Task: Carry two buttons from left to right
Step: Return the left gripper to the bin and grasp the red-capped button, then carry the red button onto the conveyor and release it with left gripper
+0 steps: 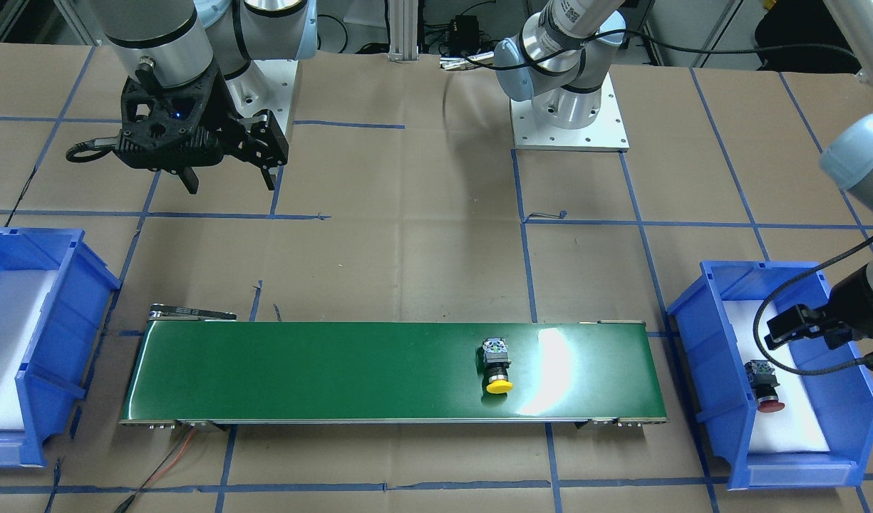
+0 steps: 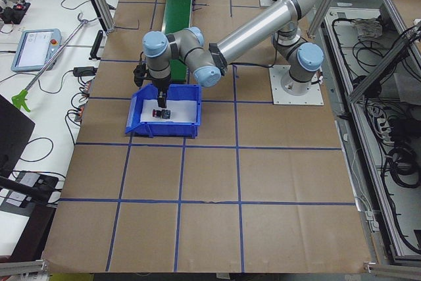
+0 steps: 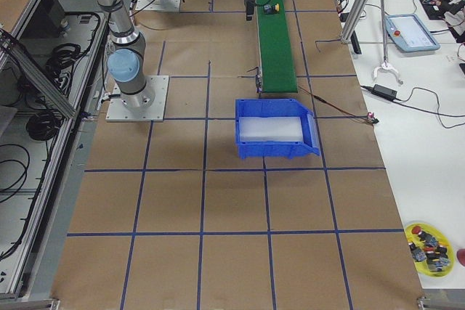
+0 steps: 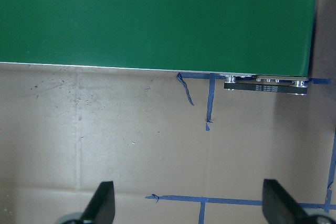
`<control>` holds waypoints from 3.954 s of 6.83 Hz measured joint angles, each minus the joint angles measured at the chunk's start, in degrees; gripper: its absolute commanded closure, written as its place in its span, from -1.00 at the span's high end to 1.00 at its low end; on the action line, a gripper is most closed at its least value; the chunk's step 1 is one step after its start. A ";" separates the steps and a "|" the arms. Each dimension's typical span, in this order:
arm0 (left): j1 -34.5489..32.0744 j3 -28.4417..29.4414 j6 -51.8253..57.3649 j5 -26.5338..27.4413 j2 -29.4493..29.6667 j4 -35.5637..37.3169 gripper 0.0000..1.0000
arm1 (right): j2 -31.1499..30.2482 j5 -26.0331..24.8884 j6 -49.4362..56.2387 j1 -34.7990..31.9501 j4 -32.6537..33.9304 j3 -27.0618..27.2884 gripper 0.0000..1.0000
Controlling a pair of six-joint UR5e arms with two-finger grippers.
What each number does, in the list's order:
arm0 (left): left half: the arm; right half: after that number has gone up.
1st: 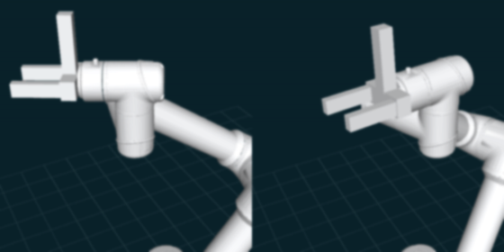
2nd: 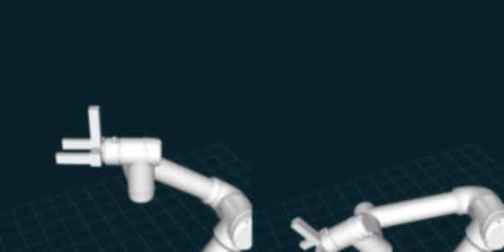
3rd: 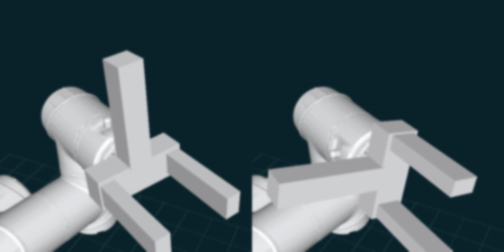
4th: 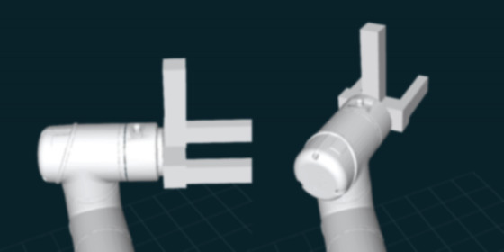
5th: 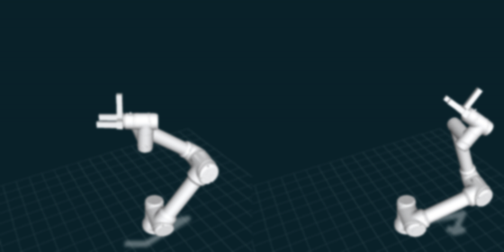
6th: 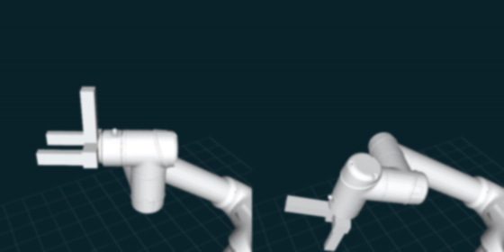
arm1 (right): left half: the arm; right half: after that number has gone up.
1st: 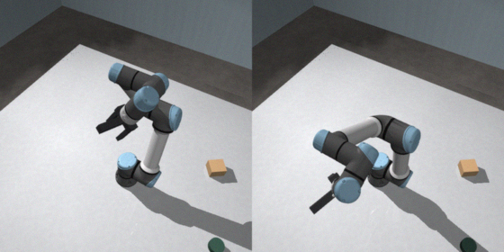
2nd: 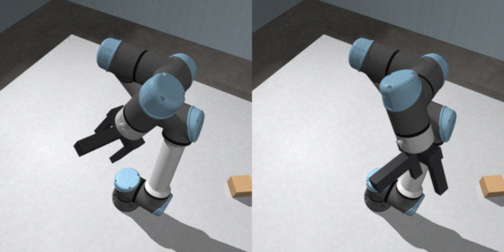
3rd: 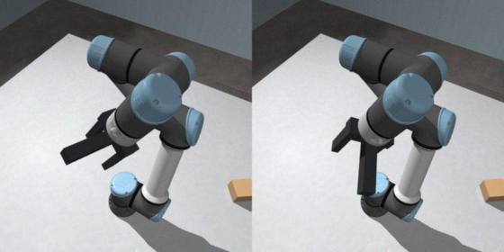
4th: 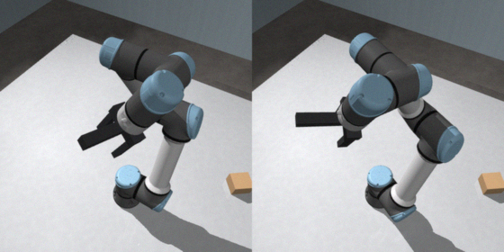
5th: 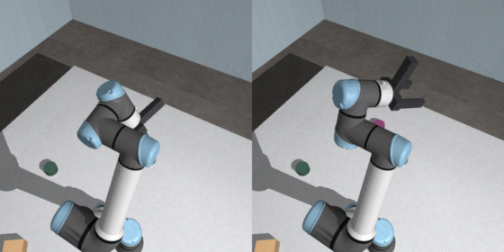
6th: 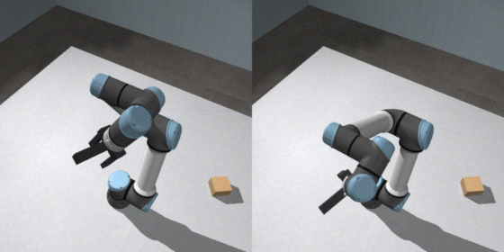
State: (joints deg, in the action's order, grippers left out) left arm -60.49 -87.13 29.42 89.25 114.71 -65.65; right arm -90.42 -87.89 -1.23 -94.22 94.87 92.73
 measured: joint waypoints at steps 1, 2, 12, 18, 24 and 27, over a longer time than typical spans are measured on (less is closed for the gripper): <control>0.02 -0.50 0.45 -0.32 1.92 2.70 0.99 | 0.01 0.00 0.00 0.00 -0.02 0.00 1.00; 0.02 -1.17 0.78 -0.40 3.89 5.71 0.99 | 0.02 0.00 0.00 0.00 -0.01 0.00 1.00; -0.01 -1.40 1.28 -0.43 8.00 11.04 -0.80 | -0.01 -0.13 0.00 0.00 0.05 -0.09 1.00; 2.56 2.59 1.55 -0.07 -2.53 -5.98 -0.80 | -0.02 -0.17 0.00 0.00 0.15 -0.18 1.00; -9.88 0.93 -18.65 -0.01 -7.35 -9.47 -0.79 | 0.12 -0.24 0.00 0.00 0.32 0.15 1.00; -20.36 -0.60 -33.69 0.37 -6.02 -8.24 -0.79 | 2.97 0.04 0.02 0.08 2.40 0.55 1.00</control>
State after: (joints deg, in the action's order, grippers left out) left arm -80.85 -87.74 -4.27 89.62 108.69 -73.90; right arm -87.45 -87.85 -1.21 -94.14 97.27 93.27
